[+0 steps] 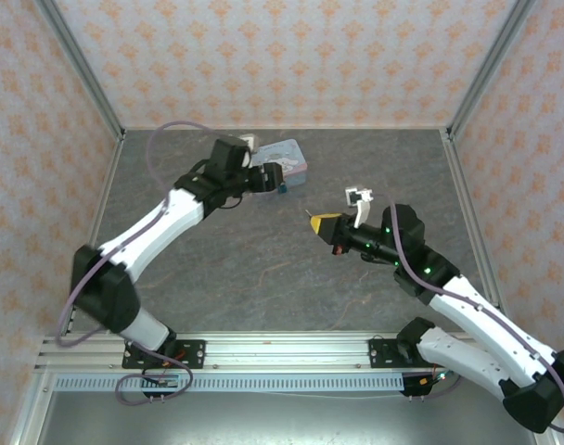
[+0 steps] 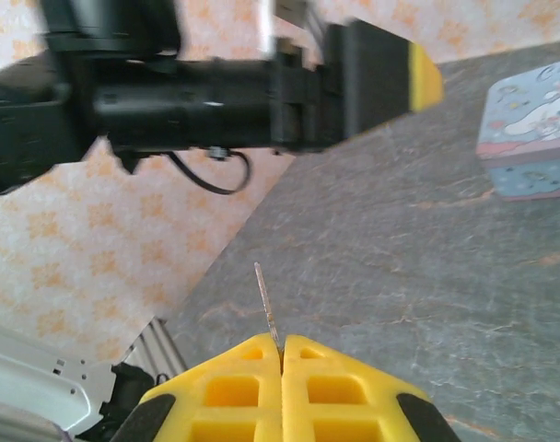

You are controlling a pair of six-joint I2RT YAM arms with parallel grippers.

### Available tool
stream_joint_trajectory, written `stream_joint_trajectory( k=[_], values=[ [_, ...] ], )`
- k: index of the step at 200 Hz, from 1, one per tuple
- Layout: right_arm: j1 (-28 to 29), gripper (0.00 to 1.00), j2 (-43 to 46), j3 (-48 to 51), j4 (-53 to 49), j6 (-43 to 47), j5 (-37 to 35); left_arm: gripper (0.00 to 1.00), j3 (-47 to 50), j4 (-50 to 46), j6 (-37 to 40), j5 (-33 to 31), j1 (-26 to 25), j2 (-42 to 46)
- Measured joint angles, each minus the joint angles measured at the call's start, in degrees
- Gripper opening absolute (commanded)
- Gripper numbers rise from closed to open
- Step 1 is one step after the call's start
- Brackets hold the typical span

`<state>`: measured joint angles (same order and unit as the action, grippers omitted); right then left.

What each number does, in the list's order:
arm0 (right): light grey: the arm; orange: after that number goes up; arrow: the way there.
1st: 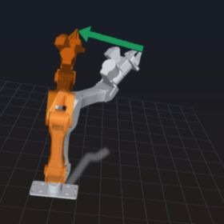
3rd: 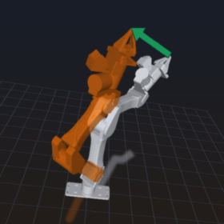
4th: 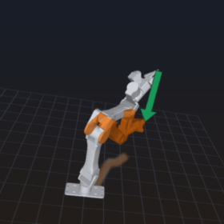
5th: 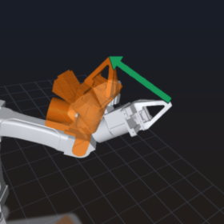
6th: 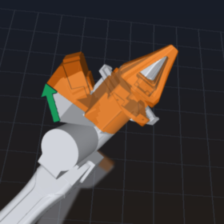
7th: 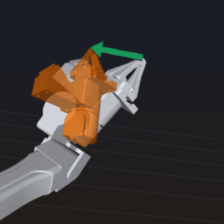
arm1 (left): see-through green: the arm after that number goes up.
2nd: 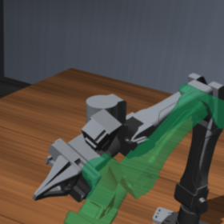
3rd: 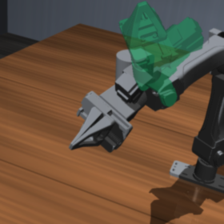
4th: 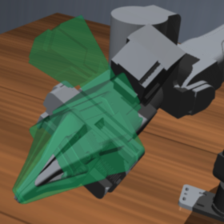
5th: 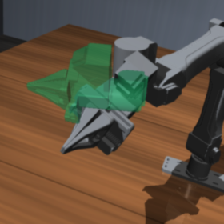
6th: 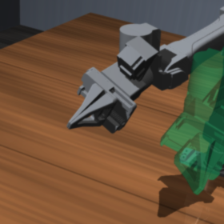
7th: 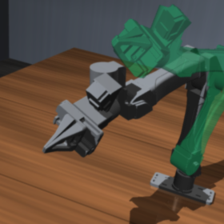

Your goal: Unlock the padlock with the key

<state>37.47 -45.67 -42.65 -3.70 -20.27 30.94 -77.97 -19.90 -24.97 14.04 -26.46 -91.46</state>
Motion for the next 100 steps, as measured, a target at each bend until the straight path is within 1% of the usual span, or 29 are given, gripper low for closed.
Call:
stream_joint_trajectory(
  k=[25,67,100],
  values=[
    [0.0,0.0,3.1,0.3,-1.7,0.0,-2.6,0.73,-8.7,-0.5,1.8,0.0,0.0,-11.7],
    [0.0,0.0,4.9,1.0,-4.1,0.0,-4.9,0.73,-26.4,-3.2,6.5,-0.1,-0.6,-29.0],
    [0.0,0.0,5.1,2.4,-5.7,0.0,-5.9,0.73,-40.6,-7.1,10.3,-0.2,-2.0,-40.2]
  ],
)
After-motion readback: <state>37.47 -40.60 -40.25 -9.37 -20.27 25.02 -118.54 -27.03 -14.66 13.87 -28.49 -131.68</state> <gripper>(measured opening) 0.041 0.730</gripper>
